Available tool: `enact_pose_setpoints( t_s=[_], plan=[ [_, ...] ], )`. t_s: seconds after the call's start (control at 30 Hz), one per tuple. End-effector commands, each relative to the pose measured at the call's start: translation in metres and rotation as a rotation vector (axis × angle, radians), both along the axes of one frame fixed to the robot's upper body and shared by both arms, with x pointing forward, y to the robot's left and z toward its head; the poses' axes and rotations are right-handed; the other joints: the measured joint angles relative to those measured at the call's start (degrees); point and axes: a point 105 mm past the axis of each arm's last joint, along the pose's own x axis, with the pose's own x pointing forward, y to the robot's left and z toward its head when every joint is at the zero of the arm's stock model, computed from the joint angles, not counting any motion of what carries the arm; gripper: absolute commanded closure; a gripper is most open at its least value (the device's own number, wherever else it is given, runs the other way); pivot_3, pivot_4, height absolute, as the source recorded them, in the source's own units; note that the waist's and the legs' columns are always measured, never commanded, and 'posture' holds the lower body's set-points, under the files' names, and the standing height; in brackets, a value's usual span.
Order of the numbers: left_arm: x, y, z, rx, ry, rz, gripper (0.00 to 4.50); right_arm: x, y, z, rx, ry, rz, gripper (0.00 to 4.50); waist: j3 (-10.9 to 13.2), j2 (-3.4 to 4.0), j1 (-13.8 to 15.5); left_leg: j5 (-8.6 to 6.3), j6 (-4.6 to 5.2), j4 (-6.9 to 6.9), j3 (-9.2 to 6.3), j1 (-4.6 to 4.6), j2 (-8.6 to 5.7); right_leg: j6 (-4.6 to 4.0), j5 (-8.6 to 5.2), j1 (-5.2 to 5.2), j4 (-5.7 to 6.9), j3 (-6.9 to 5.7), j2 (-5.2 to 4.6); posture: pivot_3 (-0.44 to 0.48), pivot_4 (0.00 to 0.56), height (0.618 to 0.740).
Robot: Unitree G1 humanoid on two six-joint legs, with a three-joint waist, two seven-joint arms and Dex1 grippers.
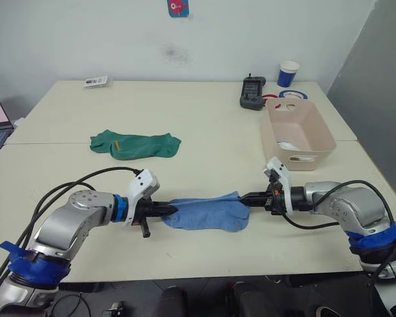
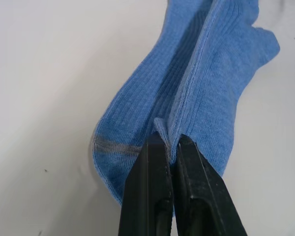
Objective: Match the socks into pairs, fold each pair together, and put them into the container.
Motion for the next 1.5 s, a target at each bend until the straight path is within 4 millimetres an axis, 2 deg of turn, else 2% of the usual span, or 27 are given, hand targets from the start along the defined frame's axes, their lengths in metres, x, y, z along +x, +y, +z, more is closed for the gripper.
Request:
enact_pose_setpoints(
  t_s=[0.03,0.4,0.5,0.7,0.87,0.9,1.0,1.1,1.23,1.5],
  plan=[
    [0.006,-0.002,0.005,0.006,-0.016,0.01,4.47,0.009,-0.001,0.009,-0.01,-0.042,-0.013,4.5,0.0,0.0,0.0,0.0,0.0,0.0,0.0,0.0,0.0,0.0,0.0,0.0,0.0,0.0,0.0,0.0,0.15,0.74],
    [0.009,-0.012,-0.003,0.021,0.001,-0.001,4.47,0.015,-0.002,0.007,-0.019,-0.028,-0.03,4.5,0.0,0.0,-0.01,0.0,0.0,0.0,-0.01,0.0,0.0,0.0,0.0,0.0,0.01,0.0,0.0,0.0,0.15,0.74],
    [0.015,-0.016,0.004,-0.018,-0.034,0.01,3.78,0.017,-0.005,0.008,-0.016,-0.044,-0.045,3.81,0.0,0.0,0.02,0.0,0.0,0.0,-0.01,-0.01,0.0,0.0,0.0,0.0,0.01,0.0,0.0,0.0,0.15,0.74],
    [0.02,-0.006,0.017,-0.083,-0.034,0.093,1.89,0.016,-0.022,0.025,0.019,-0.091,-0.112,1.7,0.0,0.0,0.0,0.0,0.0,0.0,-0.04,-0.03,0.0,0.0,0.0,-0.02,0.01,0.0,-0.01,0.0,0.15,0.74],
    [0.027,-0.006,0.033,-0.198,-0.098,0.159,0.27,0.004,-0.016,0.038,0.05,-0.174,-0.093,0.0,0.0,0.0,-0.02,0.0,0.0,0.01,-0.09,-0.01,0.02,0.0,0.0,-0.01,0.02,0.0,-0.01,0.0,0.15,0.74],
    [0.028,-0.005,0.036,-0.222,-0.11,0.175,0.04,0.001,-0.013,0.039,0.054,-0.194,-0.084,0.0,0.0,0.0,-0.01,0.0,0.0,0.01,-0.09,-0.01,0.02,0.01,0.01,-0.01,0.02,0.01,-0.01,0.0,0.15,0.74],
    [0.023,0.001,0.038,-0.256,-0.115,0.185,0.04,-0.003,-0.008,0.031,0.033,-0.23,-0.078,0.0,0.0,0.0,-0.13,0.0,0.0,0.01,-0.11,-0.01,0.03,0.01,0.01,-0.01,0.02,0.01,-0.01,0.0,0.15,0.74],
    [0.01,0.01,0.032,-0.208,-0.118,0.139,0.04,0.0,-0.01,0.021,0.012,-0.225,-0.119,0.0,0.0,0.0,-0.29,0.0,0.0,-0.02,-0.08,0.03,0.05,0.01,0.0,-0.01,0.02,0.04,-0.01,0.0,0.15,0.74],
    [0.002,0.021,0.02,-0.14,-0.127,0.096,0.04,0.003,-0.009,0.013,0.025,-0.194,-0.147,0.0,0.0,0.0,-0.05,0.01,-0.01,-0.02,-0.08,0.03,0.05,0.0,0.01,-0.01,0.04,0.01,-0.01,0.0,0.15,0.74],
    [-0.002,0.017,0.008,-0.06,-0.168,-0.069,0.04,0.014,-0.006,-0.004,0.014,-0.154,-0.166,0.0,0.0,0.0,0.1,0.0,-0.01,-0.02,0.15,-0.01,-0.02,-0.01,0.01,-0.01,-0.03,0.04,-0.03,0.0,0.15,0.74]
  ],
)
